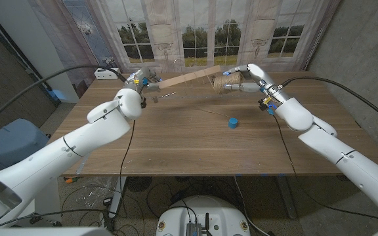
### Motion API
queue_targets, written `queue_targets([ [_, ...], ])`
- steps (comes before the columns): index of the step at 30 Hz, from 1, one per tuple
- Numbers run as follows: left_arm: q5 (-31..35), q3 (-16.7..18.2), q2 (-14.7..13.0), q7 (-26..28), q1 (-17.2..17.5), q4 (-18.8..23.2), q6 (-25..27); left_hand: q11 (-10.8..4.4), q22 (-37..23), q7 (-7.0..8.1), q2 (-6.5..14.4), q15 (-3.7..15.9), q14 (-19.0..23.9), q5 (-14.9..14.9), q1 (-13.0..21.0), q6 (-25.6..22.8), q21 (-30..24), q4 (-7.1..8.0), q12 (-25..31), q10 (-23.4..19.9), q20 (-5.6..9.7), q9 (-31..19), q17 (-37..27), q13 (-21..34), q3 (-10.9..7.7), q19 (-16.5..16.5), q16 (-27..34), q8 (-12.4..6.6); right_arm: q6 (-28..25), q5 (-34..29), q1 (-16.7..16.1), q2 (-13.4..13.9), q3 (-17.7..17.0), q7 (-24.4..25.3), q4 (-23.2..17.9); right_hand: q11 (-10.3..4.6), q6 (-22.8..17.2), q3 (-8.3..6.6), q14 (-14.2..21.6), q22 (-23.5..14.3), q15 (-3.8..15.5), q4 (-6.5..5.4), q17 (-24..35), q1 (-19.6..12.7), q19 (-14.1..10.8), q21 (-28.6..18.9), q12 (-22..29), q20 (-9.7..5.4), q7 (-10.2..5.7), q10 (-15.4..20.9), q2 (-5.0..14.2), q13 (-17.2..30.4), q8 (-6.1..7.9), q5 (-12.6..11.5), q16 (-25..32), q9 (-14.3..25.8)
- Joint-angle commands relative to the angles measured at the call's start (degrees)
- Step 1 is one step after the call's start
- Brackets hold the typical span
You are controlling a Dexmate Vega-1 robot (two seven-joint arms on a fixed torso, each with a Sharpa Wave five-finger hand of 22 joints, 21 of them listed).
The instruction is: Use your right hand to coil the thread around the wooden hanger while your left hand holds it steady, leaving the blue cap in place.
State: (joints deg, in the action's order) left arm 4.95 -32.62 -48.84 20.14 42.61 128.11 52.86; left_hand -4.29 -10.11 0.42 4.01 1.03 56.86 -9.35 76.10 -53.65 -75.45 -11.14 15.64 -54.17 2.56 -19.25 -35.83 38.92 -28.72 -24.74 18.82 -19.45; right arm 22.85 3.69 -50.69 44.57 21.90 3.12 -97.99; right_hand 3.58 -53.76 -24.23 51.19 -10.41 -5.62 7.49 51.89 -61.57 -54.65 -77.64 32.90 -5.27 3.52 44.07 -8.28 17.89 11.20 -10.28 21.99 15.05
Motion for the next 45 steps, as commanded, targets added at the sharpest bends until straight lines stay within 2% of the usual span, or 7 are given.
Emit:
queue_targets([
  [1,0.81,-0.72,1.64,0.47,-0.66,-0.09,1.42,-0.34,-0.09,-1.71,3.12,12.22,11.08,-0.62,2.73,-5.28,-0.34,1.63,-0.2,-0.34,5.15,-0.28,0.2,0.07,-2.05,0.09,-0.31,-0.12,-9.81,2.3,-2.52,4.5,-1.5,-3.21,-6.45,1.16,-0.56,-0.33,17.88,-0.09,18.33,0.03,0.12,-16.61,13.2,-0.36,2.37,-6.32,0.44,2.88,16.87,7.27,0.31,-0.45,-0.32,0.14],
  [12,-0.04,-1.73,1.27,-1.67,-1.67,0.68,4.46,-0.17,-0.06,-1.64,3.09,12.16,11.47,-0.65,2.9,-5.27,-0.41,1.56,-0.2,-0.62,5.33,-0.31,-0.11,0.07,-2.14,0.13,-0.14,0.05,-20.84,-2.35,-3.58,5.57,-1.1,1.45,-11.85,1.0,-0.42,-0.43,17.79,-0.06,18.33,0.01,-0.2,-16.57,13.39,-0.56,2.27,-6.28,0.5,2.93,16.97,7.19,0.28,-0.39,-0.77,0.16],
  [17,-1.29,-2.22,0.96,-3.12,-2.34,1.15,6.98,-0.39,-0.09,-1.62,3.1,12.21,11.41,-0.67,2.93,-5.36,-0.57,1.57,-0.3,-0.73,5.34,-0.27,0.2,-0.1,-2.13,0.01,-0.44,0.13,-23.7,-3.24,-3.28,5.98,-0.55,1.66,-13.18,0.86,-0.45,-0.51,17.7,0.06,18.32,-0.08,-0.93,-16.46,13.85,-0.46,1.97,-6.26,0.41,2.7,17.07,6.92,0.31,-0.36,-1.41,0.16],
  [21,-0.36,-5.21,0.38,-3.67,-4.51,1.53,11.66,-0.27,-0.12,-1.8,3.08,12.22,11.51,-0.68,3.02,-5.3,-0.72,1.52,-0.4,-0.64,5.44,-0.23,0.42,-0.16,-2.14,-0.13,-0.63,0.27,-25.7,-3.74,-2.55,6.2,0.26,1.09,-13.95,0.84,-0.38,-0.54,17.83,0.08,18.31,-0.1,-1.09,-16.4,14.01,-0.48,1.89,-6.25,0.37,2.61,17.07,6.88,0.3,-0.35,-1.55,0.16],
  [25,-0.08,-6.92,0.22,-3.4,-5.48,1.69,14.66,-0.17,-0.1,-1.86,3.08,12.23,11.57,-0.69,3.05,-5.33,-0.74,1.52,-0.44,-0.66,5.41,-0.29,0.5,-0.2,-2.16,-0.16,-0.71,0.29,-28.59,-4.37,-0.93,6.31,1.85,-0.56,-14.62,0.77,-0.5,-0.56,17.87,0.08,18.32,-0.09,-1.19,-16.38,14.09,-0.53,1.88,-6.25,0.39,2.7,17.05,6.85,0.35,-0.34,-1.66,0.15],
  [33,-3.04,-5.28,0.85,-2.33,-4.03,1.66,16.08,-0.31,-0.09,-1.79,3.07,12.23,11.72,-0.71,3.04,-5.38,-0.88,1.57,-0.55,-0.71,5.34,-0.24,0.73,-0.35,-2.17,-0.32,-0.94,0.48,-37.61,-4.47,5.1,6.82,6.63,-8.71,-15.88,1.32,-0.7,-0.59,18.3,0.02,18.33,-0.01,-1.65,-16.41,13.83,-0.93,1.9,-6.21,0.55,3.43,17.1,6.47,0.41,-0.18,-1.95,0.13],
  [45,-7.57,-4.45,1.09,-1.79,-3.57,0.6,17.12,-0.18,-0.05,-1.72,3.05,12.27,12.19,-0.73,2.97,-5.36,-0.98,1.62,-0.73,-0.97,5.18,-0.13,0.87,-0.72,-2.19,-0.5,-1.05,0.77,-42.4,-7.81,11.27,5.11,12.75,-12.53,-14.54,1.21,-0.68,-0.78,18.52,0.15,18.26,0.04,-2.17,-16.3,13.87,-1.04,1.59,-6.1,0.64,3.41,17.13,6.02,0.37,0.06,-2.41,0.05],
])
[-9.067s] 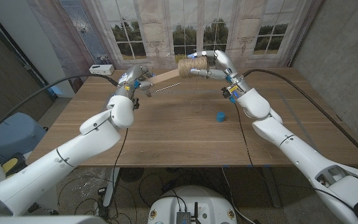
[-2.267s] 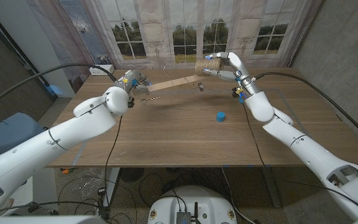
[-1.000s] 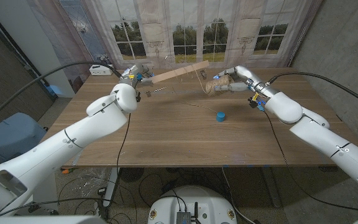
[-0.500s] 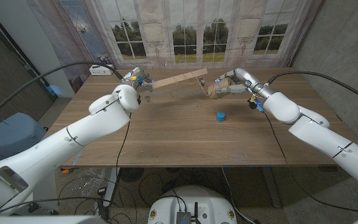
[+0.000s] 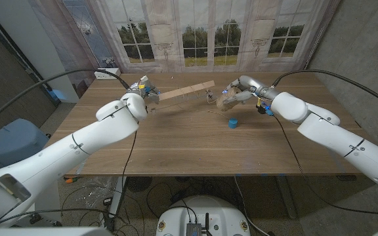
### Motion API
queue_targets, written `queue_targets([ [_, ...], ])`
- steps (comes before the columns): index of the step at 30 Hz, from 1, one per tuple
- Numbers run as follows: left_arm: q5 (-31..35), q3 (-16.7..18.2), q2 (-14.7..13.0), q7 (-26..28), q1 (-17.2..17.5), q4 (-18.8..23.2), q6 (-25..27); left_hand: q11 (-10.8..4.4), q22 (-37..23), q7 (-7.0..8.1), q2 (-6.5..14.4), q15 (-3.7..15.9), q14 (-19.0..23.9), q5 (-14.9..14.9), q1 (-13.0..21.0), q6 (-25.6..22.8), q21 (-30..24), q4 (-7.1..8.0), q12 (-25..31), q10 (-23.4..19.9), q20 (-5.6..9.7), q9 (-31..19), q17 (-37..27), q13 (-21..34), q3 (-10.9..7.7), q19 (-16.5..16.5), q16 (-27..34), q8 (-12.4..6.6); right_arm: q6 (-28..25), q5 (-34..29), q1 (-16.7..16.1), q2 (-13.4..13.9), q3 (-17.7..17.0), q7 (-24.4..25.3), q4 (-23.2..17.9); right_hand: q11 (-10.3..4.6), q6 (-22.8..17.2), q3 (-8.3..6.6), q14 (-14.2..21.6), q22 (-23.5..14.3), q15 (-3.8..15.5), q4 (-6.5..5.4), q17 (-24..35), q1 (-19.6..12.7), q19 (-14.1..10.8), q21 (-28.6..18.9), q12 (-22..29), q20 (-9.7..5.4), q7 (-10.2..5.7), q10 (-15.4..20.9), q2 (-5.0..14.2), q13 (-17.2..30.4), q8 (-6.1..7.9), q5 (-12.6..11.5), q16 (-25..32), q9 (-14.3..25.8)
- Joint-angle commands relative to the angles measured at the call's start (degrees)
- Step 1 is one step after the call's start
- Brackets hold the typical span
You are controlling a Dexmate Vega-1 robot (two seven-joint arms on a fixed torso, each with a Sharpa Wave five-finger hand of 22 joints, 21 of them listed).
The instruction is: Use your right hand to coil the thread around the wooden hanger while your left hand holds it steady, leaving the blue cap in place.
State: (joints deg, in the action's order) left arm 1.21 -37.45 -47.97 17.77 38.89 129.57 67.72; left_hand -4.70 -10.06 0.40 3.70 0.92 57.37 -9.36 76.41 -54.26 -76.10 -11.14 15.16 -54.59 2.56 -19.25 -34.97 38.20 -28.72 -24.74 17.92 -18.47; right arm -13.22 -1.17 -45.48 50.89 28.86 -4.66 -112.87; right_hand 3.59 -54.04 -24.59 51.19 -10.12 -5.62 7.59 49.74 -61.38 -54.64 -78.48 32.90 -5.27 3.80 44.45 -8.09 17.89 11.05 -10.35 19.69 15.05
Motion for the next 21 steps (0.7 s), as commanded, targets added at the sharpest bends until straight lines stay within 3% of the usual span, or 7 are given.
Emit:
queue_targets([
  [1,-4.19,0.37,0.17,0.53,0.06,-0.97,2.3,0.19,-0.09,-1.76,3.33,12.37,11.7,-0.74,2.69,-4.69,-0.33,1.58,-0.28,-0.59,5.2,-0.12,0.01,-0.08,-2.21,-0.51,-0.17,-0.15,-6.35,-2.92,6.52,-1.41,6.15,-5.23,0.7,1.22,-0.42,-0.44,18.52,-0.11,18.28,-0.04,-0.1,-16.49,13.9,-0.19,1.6,-6.1,0.32,3.06,16.94,6.02,0.52,0.14,-0.17,0.04],
  [8,-6.32,-1.31,-0.38,-0.33,-2.13,-1.46,5.29,0.32,-0.05,-1.87,3.39,12.38,11.81,-0.79,2.65,-4.21,-0.33,1.62,-0.59,-0.56,5.09,-0.05,0.17,-0.52,-2.29,-0.58,-0.34,0.24,-9.51,-4.98,9.43,-2.75,9.05,-6.98,1.88,1.53,-0.1,-0.49,18.8,-0.07,18.24,-0.14,-0.41,-16.22,13.87,-0.28,1.39,-5.95,0.3,3.14,16.97,5.65,0.38,0.31,-0.38,-0.01],
  [21,-8.32,-5.87,-0.37,0.91,-6.76,-2.2,12.27,-0.01,-0.08,-1.85,2.68,12.41,11.02,-0.84,1.72,-3.25,-0.53,1.83,-1.41,-0.02,4.54,0.12,2.05,-1.53,-1.82,-0.42,-2.1,1.18,-16.25,-7.26,13.95,-4.34,13.77,-11.68,3.02,1.76,0.86,0.07,18.15,0.3,18.0,-1.5,-2.36,-13.37,14.36,0.21,0.35,-5.49,0.27,1.98,16.44,4.59,0.07,0.61,-2.2,-0.28],
])
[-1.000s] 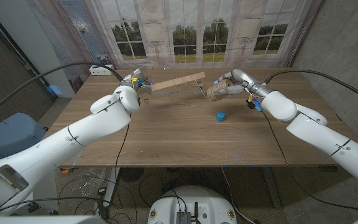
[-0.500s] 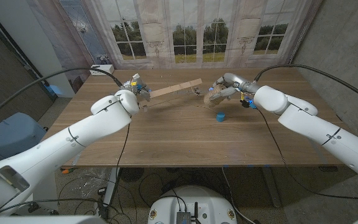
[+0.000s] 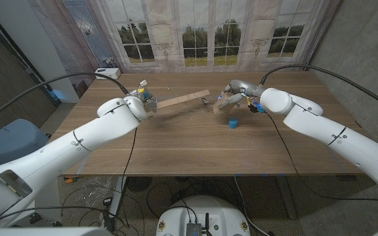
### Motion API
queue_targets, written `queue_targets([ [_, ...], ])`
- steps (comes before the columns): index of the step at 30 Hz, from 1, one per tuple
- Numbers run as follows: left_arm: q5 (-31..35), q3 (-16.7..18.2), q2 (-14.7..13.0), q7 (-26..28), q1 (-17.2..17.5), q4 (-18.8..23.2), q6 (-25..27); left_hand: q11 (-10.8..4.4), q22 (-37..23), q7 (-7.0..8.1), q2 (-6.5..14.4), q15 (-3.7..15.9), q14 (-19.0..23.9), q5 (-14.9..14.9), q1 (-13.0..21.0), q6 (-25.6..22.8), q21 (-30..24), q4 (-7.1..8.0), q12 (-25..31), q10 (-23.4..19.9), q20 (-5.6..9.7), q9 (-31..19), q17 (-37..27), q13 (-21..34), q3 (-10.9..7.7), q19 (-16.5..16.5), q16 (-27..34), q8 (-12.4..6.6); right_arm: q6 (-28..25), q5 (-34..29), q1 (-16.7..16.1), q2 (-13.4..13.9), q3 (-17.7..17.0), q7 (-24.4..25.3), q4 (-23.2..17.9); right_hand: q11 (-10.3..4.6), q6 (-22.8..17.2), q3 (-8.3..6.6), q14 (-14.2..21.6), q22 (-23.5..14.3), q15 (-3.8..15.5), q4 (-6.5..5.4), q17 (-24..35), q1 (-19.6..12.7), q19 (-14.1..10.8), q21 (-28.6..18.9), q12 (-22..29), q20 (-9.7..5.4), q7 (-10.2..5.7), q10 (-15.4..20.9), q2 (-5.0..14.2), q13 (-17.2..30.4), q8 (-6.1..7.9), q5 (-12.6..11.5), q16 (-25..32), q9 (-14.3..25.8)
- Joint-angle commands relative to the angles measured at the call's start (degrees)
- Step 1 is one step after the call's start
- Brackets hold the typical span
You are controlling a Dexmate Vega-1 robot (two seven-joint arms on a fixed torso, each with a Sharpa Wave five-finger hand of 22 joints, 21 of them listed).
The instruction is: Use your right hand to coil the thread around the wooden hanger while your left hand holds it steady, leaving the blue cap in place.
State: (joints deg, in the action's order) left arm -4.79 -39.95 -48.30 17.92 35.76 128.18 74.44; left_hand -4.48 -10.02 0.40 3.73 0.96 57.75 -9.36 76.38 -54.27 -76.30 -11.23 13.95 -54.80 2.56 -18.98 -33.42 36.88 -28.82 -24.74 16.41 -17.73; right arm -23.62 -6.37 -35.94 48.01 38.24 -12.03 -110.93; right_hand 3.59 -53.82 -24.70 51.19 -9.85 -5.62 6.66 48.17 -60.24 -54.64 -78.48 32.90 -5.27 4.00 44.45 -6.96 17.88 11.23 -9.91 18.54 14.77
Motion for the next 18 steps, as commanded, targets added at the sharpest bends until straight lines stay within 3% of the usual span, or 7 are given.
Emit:
queue_targets([
  [1,-2.9,-3.51,-0.2,0.83,-3.89,-0.88,5.55,-0.01,-0.11,-1.88,2.6,12.37,10.55,-0.83,1.52,-3.16,-0.33,2.03,-0.29,0.29,4.41,-0.13,0.72,-0.31,-1.62,-0.37,-0.79,0.54,-6.16,-2.27,4.87,-1.46,4.83,-4.87,1.18,1.78,1.04,0.2,17.89,0.09,17.98,-0.71,-1.28,-14.18,14.5,0.36,0.27,-5.44,0.05,1.96,15.31,4.45,-0.22,0.17,-1.49,-0.05],
  [7,-11.15,-5.87,-2.02,5.28,-7.21,-1.39,5.55,0.16,-0.14,-1.9,2.32,12.35,10.48,-0.64,-0.41,-1.95,-0.58,2.87,-0.81,1.01,3.69,0.04,1.56,-0.94,-0.53,-0.41,-1.49,1.51,-7.66,-2.62,7.28,-2.36,6.89,-7.4,2.61,1.99,2.72,0.04,15.81,0.34,17.97,-0.94,-4.79,-12.62,15.82,1.93,-1.19,-5.37,-0.33,-0.19,14.86,3.37,-0.43,0.06,-4.69,-0.35],
  [12,-26.07,-10.06,-4.39,16.05,-12.67,-2.62,5.55,0.35,0.06,-2.13,1.68,12.23,9.1,-0.54,-2.4,-0.97,-0.27,3.36,-1.28,1.97,3.1,0.22,2.68,-1.5,0.51,-0.21,-2.77,2.45,-7.41,-2.91,9.64,-3.32,8.98,-10.16,4.65,1.88,5.05,0.66,13.27,0.43,17.5,-1.67,-8.07,-9.79,17.37,3.9,-2.98,-5.23,-0.93,-2.35,13.59,2.25,-0.57,0.02,-7.06,-0.69],
  [16,-36.98,-14.91,-5.89,23.87,-18.1,-4.03,5.55,-0.1,0.39,-1.46,1.34,11.39,3.98,-0.62,-5.17,1.73,1.26,3.85,-2.23,4.85,1.99,0.46,4.06,-2.47,1.61,0.45,-5.04,4.41,-9.1,-4.29,11.67,-4.18,11.14,-12.23,5.57,1.36,7.48,1.88,9.85,0.47,17.14,-2.68,-10.67,-6.4,18.2,5.69,-5.42,-4.41,-1.78,-4.99,12.09,1.22,-0.56,-0.12,-7.86,-1.18],
  [18,-39.72,-16.27,-6.1,25.8,-19.66,-4.53,5.55,0.08,0.58,-0.72,1.38,10.0,-0.34,-0.64,-7.1,4.34,3.05,4.32,-2.78,6.85,0.96,0.66,5.2,-3.23,1.87,1.26,-5.93,5.79,-10.06,-5.07,12.18,-4.32,11.85,-12.63,5.44,-0.24,8.85,3.18,6.0,0.54,15.83,-3.72,-11.83,-3.52,18.5,7.13,-6.96,-2.95,-2.84,-5.95,10.96,0.57,-0.44,-0.32,-7.88,-1.61],
])
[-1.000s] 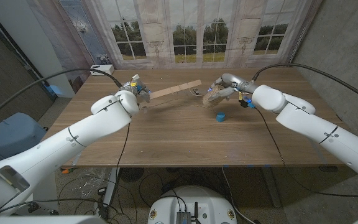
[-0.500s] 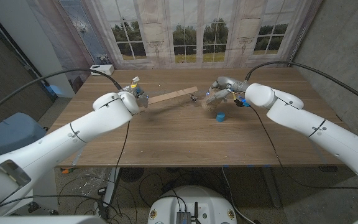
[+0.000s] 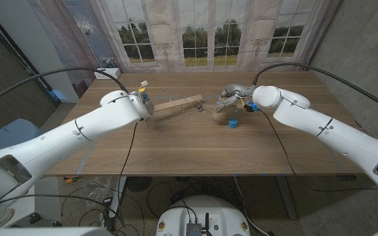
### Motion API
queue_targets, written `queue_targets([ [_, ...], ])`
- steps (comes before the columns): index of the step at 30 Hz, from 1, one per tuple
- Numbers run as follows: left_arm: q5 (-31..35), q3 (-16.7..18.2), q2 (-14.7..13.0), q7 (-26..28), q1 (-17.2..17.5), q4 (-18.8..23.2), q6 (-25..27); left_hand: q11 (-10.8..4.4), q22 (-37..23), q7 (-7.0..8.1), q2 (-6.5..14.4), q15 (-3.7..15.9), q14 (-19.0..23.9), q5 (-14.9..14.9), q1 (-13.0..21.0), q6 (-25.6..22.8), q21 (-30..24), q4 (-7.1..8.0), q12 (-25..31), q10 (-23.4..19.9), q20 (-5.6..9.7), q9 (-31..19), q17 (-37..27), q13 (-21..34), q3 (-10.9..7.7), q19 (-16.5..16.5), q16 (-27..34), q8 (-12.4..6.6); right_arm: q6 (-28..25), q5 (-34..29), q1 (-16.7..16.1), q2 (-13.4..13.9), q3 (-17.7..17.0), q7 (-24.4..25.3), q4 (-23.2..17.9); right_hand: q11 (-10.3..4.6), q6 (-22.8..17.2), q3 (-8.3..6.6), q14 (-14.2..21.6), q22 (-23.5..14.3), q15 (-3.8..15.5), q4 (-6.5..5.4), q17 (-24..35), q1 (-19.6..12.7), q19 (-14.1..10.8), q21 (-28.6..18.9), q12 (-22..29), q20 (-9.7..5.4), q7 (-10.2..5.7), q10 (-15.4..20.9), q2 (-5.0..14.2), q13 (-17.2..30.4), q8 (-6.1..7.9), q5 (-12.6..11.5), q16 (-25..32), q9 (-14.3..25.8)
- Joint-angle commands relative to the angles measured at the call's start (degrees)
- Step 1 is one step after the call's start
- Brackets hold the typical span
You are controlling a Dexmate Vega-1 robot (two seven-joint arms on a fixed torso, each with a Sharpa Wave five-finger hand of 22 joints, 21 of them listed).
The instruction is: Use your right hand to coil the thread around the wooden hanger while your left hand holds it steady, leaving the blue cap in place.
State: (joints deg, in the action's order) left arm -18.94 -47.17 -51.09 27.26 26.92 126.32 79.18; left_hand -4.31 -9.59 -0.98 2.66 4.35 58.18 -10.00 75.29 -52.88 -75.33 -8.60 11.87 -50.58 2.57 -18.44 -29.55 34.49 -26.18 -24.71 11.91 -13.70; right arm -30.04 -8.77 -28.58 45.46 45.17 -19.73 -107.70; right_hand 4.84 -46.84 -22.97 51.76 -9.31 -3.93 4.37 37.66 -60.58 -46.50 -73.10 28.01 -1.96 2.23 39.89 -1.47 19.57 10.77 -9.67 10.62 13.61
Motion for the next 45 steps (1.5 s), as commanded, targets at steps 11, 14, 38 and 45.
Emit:
queue_targets([
  [11,-26.82,-10.94,-3.51,14.94,-13.39,-3.29,0.8,1.22,0.14,1.0,0.83,1.48,-17.38,0.13,-11.81,14.17,10.02,1.77,-1.6,13.93,-6.56,2.32,5.58,-4.42,-0.66,6.3,-1.17,3.42,-4.27,-2.7,5.53,-1.58,5.52,-5.94,2.32,-4.44,14.46,5.76,-6.71,0.06,11.83,-2.93,-5.53,3.25,12.65,8.09,-9.08,-2.89,-6.46,-8.97,-0.36,-2.79,-0.82,-2.19,0.14,-1.59],
  [14,-23.92,-9.78,-3.5,11.2,-12.52,-2.86,0.8,1.62,0.03,1.24,0.52,0.0,-21.52,0.07,-12.76,16.79,12.06,1.55,-1.61,16.83,-7.92,3.1,6.1,-5.41,0.05,8.47,-1.19,3.39,-4.04,-2.83,5.61,-1.44,5.6,-5.97,2.36,-5.35,19.61,8.37,-10.56,-0.02,11.28,-3.91,-6.81,6.03,15.04,11.03,-11.68,-0.69,-7.69,-12.31,-3.15,-3.13,-0.71,-3.55,0.35,-1.88],
  [38,-6.74,1.05,-6.12,4.06,0.92,3.65,-5.92,2.91,-0.21,1.54,-0.31,-4.06,-33.85,-0.25,-18.79,27.26,18.38,3.1,-1.3,26.03,-11.43,5.55,9.11,-8.7,4.07,15.8,-1.24,3.58,11.81,1.52,-4.19,-1.7,-3.08,10.43,3.82,-3.74,26.16,15.9,-19.9,-0.09,6.68,-9.24,-9.77,16.27,19.71,19.91,-15.64,7.08,-5.8,-16.95,-4.49,-3.84,0.54,-8.19,1.12,-2.31],
  [45,-0.19,7.85,-7.02,7.9,11.24,4.54,-16.18,3.65,-0.27,1.43,1.65,-3.37,-33.5,-0.06,-22.46,28.48,18.82,5.41,-0.74,26.15,-10.2,6.14,10.05,-9.81,4.84,14.1,-0.44,3.26,17.69,1.68,-9.97,-3.08,-6.52,20.5,4.14,-3.52,24.23,13.72,-24.05,-0.19,5.31,-10.65,-10.66,16.71,26.22,25.57,-15.99,7.26,-5.91,-16.8,3.64,-4.34,0.98,-7.55,1.12,-2.54],
])
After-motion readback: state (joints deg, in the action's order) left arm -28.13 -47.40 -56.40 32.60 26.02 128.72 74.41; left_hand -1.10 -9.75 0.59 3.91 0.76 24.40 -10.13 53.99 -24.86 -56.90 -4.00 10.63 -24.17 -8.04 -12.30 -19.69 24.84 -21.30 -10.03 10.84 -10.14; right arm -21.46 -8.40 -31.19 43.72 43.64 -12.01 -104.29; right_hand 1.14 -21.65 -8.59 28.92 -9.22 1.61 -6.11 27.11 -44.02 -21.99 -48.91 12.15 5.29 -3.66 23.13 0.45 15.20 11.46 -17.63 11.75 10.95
